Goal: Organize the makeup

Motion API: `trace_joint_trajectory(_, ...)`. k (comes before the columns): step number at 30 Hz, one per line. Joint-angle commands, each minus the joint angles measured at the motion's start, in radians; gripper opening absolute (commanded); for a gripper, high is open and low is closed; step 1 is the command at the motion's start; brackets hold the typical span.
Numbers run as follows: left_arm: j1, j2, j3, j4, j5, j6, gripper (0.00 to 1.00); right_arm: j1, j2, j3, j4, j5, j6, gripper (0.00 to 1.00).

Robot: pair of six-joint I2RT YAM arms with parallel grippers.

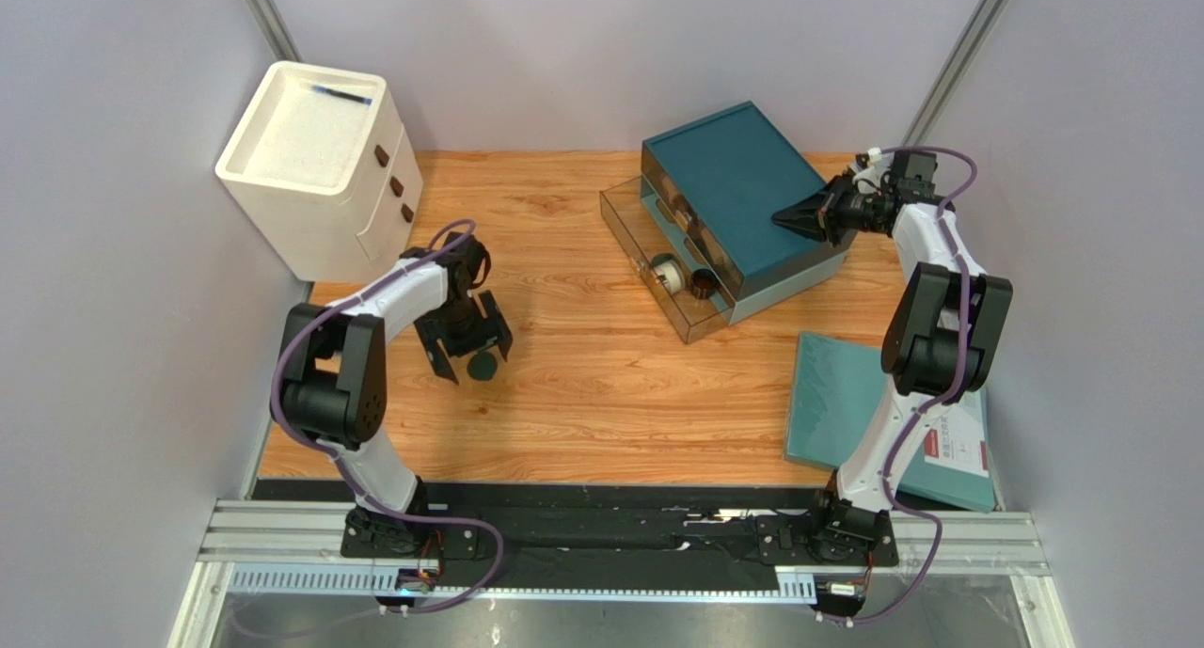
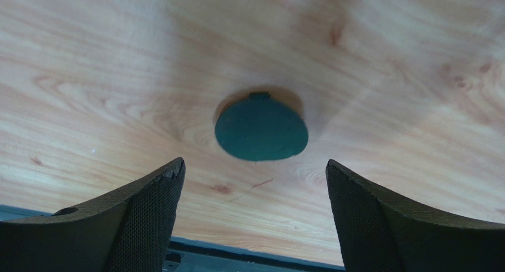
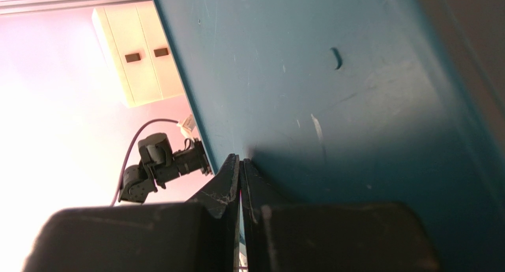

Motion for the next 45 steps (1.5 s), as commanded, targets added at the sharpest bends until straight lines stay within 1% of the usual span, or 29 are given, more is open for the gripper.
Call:
trace_joint_trajectory(1, 0.014, 0.061, 0.076, 0.024, -0.014, 0.012, 0.89, 0.033, 0.116, -0.12, -0.206, 0.282, -0.127, 0.04)
trace_joint_trajectory(3, 0.022, 0.091, 0.089, 0.03, -0.005, 0.011, 0.87, 0.033, 0.114, -0.127, -0.206, 0.285, -0.127, 0.04)
trace_joint_trajectory(6, 0.029, 0.124, 0.089, 0.045, 0.018, 0.012, 0.8, 0.033, 0.111, -0.132, -0.206, 0.287, -0.133, 0.04)
trace_joint_trajectory(7, 0.029, 0.133, 0.089, 0.05, 0.024, 0.018, 0.64, 0.033, 0.111, -0.13, -0.204, 0.287, -0.131, 0.04)
trace_joint_trajectory(8, 0.028, 0.142, 0.095, 0.041, 0.024, 0.02, 0.61, 0.033, 0.111, -0.13, -0.206, 0.288, -0.131, 0.04)
trace_joint_trajectory(9, 0.028, 0.153, 0.099, 0.036, 0.024, 0.026, 0.6, 0.033, 0.111, -0.13, -0.206, 0.287, -0.131, 0.04)
trace_joint_trajectory(11, 0.028, 0.151, 0.101, 0.038, 0.026, 0.034, 0.48, 0.033, 0.117, -0.127, -0.206, 0.287, -0.131, 0.04)
trace_joint_trajectory(12, 0.028, 0.151, 0.104, 0.035, 0.047, 0.038, 0.31, 0.033, 0.116, -0.127, -0.206, 0.287, -0.13, 0.04)
trace_joint_trajectory(13, 0.028, 0.15, 0.112, 0.03, 0.056, 0.041, 0.21, 0.033, 0.116, -0.127, -0.206, 0.287, -0.13, 0.04)
trace_joint_trajectory(14, 0.028, 0.147, 0.113, 0.032, 0.076, 0.041, 0.14, 0.033, 0.116, -0.127, -0.206, 0.287, -0.13, 0.04)
trace_joint_trajectory(15, 0.028, 0.139, 0.113, 0.036, 0.085, 0.041, 0.02, 0.033, 0.114, -0.126, -0.206, 0.29, -0.13, 0.04)
trace_joint_trajectory(16, 0.028, 0.135, 0.119, 0.041, 0.104, 0.041, 0.0, 0.033, 0.116, -0.126, -0.206, 0.29, -0.13, 0.04)
trace_joint_trajectory(18, 0.025, 0.121, 0.136, 0.045, 0.122, 0.044, 0.0, 0.033, 0.117, -0.127, -0.206, 0.288, -0.128, 0.04)
trace_joint_trajectory(21, -0.001, 0.105, 0.211, 0.048, 0.164, 0.054, 0.0, 0.033, 0.119, -0.123, -0.204, 0.288, -0.127, 0.04)
trace_joint_trajectory(24, -0.053, 0.122, 0.332, 0.081, 0.223, 0.069, 0.0, 0.035, 0.119, -0.12, -0.204, 0.288, -0.127, 0.04)
trace_joint_trajectory(25, -0.085, 0.133, 0.407, 0.105, 0.265, 0.072, 0.0, 0.035, 0.12, -0.12, -0.206, 0.288, -0.125, 0.04)
trace_joint_trajectory(27, -0.118, 0.183, 0.493, 0.117, 0.296, 0.074, 0.04, 0.036, 0.119, -0.12, -0.207, 0.29, -0.127, 0.04)
trace_joint_trajectory(28, -0.132, 0.205, 0.585, 0.121, 0.311, 0.069, 0.09, 0.036, 0.119, -0.121, -0.209, 0.29, -0.128, 0.04)
trace_joint_trajectory(29, -0.159, 0.257, 0.634, 0.122, 0.32, 0.063, 0.09, 0.036, 0.119, -0.12, -0.209, 0.291, -0.128, 0.04)
trace_joint_trajectory(30, -0.17, 0.285, 0.726, 0.122, 0.34, 0.058, 0.09, 0.036, 0.117, -0.123, -0.209, 0.291, -0.128, 0.04)
trace_joint_trajectory(33, -0.205, 0.395, 0.857, 0.122, 0.369, 0.023, 0.09, 0.036, 0.114, -0.126, -0.21, 0.293, -0.13, 0.04)
trace_joint_trajectory(34, -0.214, 0.423, 0.935, 0.122, 0.375, 0.015, 0.09, 0.036, 0.112, -0.126, -0.21, 0.293, -0.131, 0.04)
trace_joint_trajectory(36, -0.234, 0.492, 1.022, 0.137, 0.374, -0.009, 0.08, 0.036, 0.109, -0.13, -0.21, 0.295, -0.131, 0.04)
trace_joint_trajectory(38, -0.242, 0.539, 1.058, 0.185, 0.374, -0.047, 0.08, 0.036, 0.108, -0.132, -0.21, 0.295, -0.133, 0.04)
trace_joint_trajectory(39, -0.245, 0.549, 1.055, 0.226, 0.407, -0.069, 0.08, 0.036, 0.108, -0.132, -0.21, 0.293, -0.134, 0.04)
trace_joint_trajectory(41, -0.253, 0.564, 1.055, 0.274, 0.412, -0.123, 0.09, 0.036, 0.105, -0.132, -0.21, 0.291, -0.134, 0.04)
trace_joint_trajectory(42, -0.26, 0.569, 1.063, 0.307, 0.406, -0.13, 0.1, 0.036, 0.105, -0.132, -0.21, 0.293, -0.134, 0.04)
trace_joint_trajectory(43, -0.265, 0.584, 1.07, 0.324, 0.409, -0.144, 0.21, 0.036, 0.105, -0.132, -0.21, 0.291, -0.133, 0.04)
trace_joint_trajectory(45, -0.271, 0.607, 1.106, 0.349, 0.423, -0.156, 0.35, 0.036, 0.105, -0.132, -0.21, 0.291, -0.133, 0.04)
